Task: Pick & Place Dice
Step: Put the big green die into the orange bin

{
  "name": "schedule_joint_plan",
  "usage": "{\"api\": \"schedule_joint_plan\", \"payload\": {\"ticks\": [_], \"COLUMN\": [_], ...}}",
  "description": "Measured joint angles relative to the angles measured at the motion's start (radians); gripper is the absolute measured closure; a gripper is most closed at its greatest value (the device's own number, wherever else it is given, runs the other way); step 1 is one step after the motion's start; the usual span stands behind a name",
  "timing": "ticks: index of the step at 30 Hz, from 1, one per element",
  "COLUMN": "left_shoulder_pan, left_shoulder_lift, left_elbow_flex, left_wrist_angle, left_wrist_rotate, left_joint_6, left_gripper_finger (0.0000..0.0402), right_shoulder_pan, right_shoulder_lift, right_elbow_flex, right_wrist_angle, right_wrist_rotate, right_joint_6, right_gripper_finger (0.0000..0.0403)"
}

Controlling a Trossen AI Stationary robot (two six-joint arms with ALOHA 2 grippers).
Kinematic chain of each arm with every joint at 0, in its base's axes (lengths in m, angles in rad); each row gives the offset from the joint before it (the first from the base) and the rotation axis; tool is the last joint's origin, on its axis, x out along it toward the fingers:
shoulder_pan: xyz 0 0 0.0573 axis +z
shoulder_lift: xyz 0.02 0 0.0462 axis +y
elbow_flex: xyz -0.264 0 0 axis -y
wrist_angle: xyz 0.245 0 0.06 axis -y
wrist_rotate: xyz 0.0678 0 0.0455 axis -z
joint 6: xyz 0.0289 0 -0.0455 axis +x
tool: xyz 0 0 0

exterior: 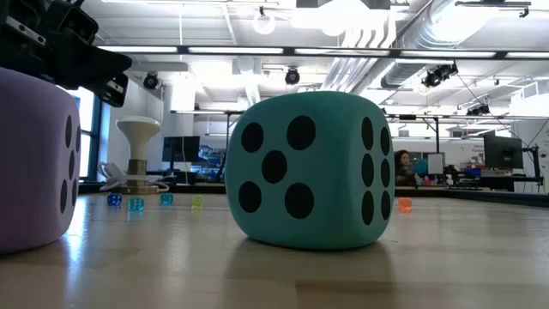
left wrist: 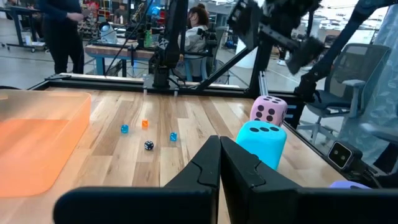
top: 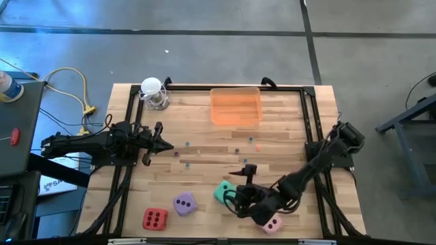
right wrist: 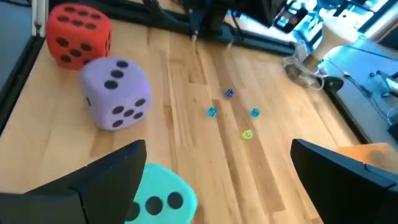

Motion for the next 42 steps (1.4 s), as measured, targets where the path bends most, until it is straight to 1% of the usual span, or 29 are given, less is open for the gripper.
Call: {"api": "schedule_joint_plan", "payload": {"ticks": [5, 8, 11, 14, 21, 27, 31, 34, 42], "left_shoulder_pan": [0.0, 0.0, 0.0, 0.0, 0.0, 0.0, 0.0, 0.0, 0.0], "left_shoulder_lift": [0.0, 0.0, 0.0, 0.0, 0.0, 0.0, 0.0, 0.0, 0.0], "left_elbow_flex": [0.0, 0.0, 0.0, 0.0, 0.0, 0.0, 0.0, 0.0, 0.0], "left_wrist_angle": [0.0, 0.0, 0.0, 0.0, 0.0, 0.0, 0.0, 0.0, 0.0], "left_wrist_rotate": [0.0, 0.0, 0.0, 0.0, 0.0, 0.0, 0.0, 0.0, 0.0], "left_joint_6": [0.0, 0.0, 0.0, 0.0, 0.0, 0.0, 0.0, 0.0, 0.0], "left_gripper_finger": [0.0401, 0.0401, 0.0401, 0.0401, 0.0401, 0.0401, 0.0401, 0.0401, 0.0401], "right_shoulder_pan": [-0.005, -0.006, -0.005, -0.006, -0.026, -0.047, -0.051, -0.051, -0.051], "right_shoulder_lift": [0.047, 0.06, 0.073, 0.098, 0.174, 0.185, 0.185, 0.194, 0.209], "right_elbow_flex": [0.0, 0.0, 0.0, 0.0, 0.0, 0.0, 0.0, 0.0, 0.0], "right_wrist_angle": [0.0, 0.001, 0.005, 0.014, 0.078, 0.09, 0.079, 0.07, 0.064], "right_wrist_rotate": [-0.014, -0.034, -0.034, -0.033, -0.04, 0.003, -0.027, -0.07, -0.08], "right_joint_6": [0.167, 0.233, 0.314, 0.359, 0.369, 0.366, 0.407, 0.445, 0.446], "right_gripper_finger": [0.0011, 0.0011, 0.0011, 0.0011, 0.0011, 0.0011, 0.0011, 0.0011, 0.0011]}}
